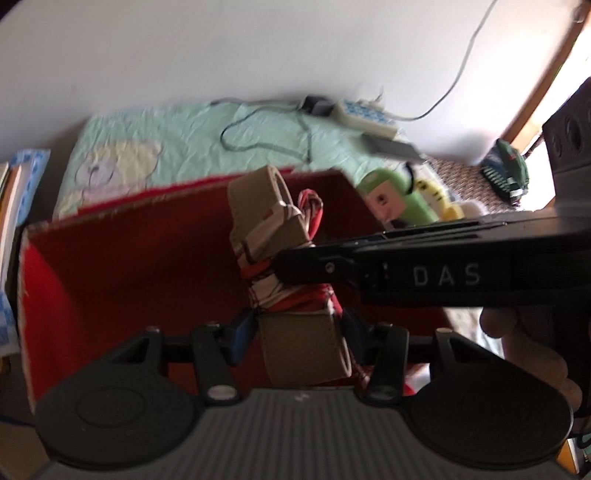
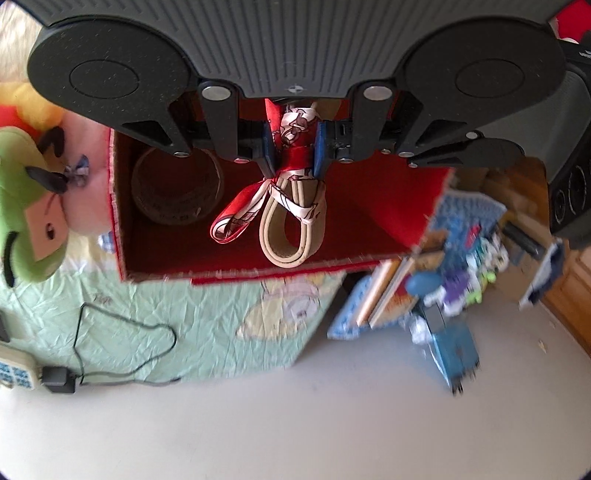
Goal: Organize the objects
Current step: 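Lower the strap beside the tape roll and open the right gripper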
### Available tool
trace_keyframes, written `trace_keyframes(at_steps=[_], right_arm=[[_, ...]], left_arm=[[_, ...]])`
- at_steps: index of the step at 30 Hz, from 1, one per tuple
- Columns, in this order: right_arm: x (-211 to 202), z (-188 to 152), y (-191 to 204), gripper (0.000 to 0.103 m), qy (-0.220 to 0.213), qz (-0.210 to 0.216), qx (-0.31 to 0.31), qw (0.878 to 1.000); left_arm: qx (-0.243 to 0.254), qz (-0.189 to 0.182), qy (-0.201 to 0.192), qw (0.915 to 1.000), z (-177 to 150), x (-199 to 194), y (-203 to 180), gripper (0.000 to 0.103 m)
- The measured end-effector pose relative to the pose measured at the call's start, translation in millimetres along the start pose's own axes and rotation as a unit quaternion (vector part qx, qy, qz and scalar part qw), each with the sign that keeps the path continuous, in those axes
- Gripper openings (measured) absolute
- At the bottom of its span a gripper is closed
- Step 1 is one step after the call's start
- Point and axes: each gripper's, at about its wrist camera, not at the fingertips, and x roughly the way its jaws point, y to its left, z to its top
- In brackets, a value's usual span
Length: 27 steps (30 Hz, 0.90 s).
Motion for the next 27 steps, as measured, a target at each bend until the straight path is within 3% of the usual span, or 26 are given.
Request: trace_keyframes(at_steps=[8,14,20,22,27], right_arm=[[39,-7,-6,0.024,0.078,-0.021,-0.020,0.997],[62,-12,-9,0.023,0.122,-0.054,-0.037,0.990],[63,-16,-10,0.015,0.124,-0.086,-0.032,0.988],[63,-18,-6,0.015,0.122,-0.096,-0.047,0.987],[59,-20,-15,0.015,0.120,-0.081,-0.019,0.989]], left_arm=[[-0.023,0.013,0.075,0.9968,-10,44,16,0.051],[-0.001,0.042,0.091,0.9949,-5,54,13,0.053],[0.005,0.066,0.103,0.9925,-6,58,21,0.057],[-0.001,0.054,0.114,0.9921,-6,60,26,0.057],[0.027,0.082,0.121,0.9889,-8,63,17,0.060]])
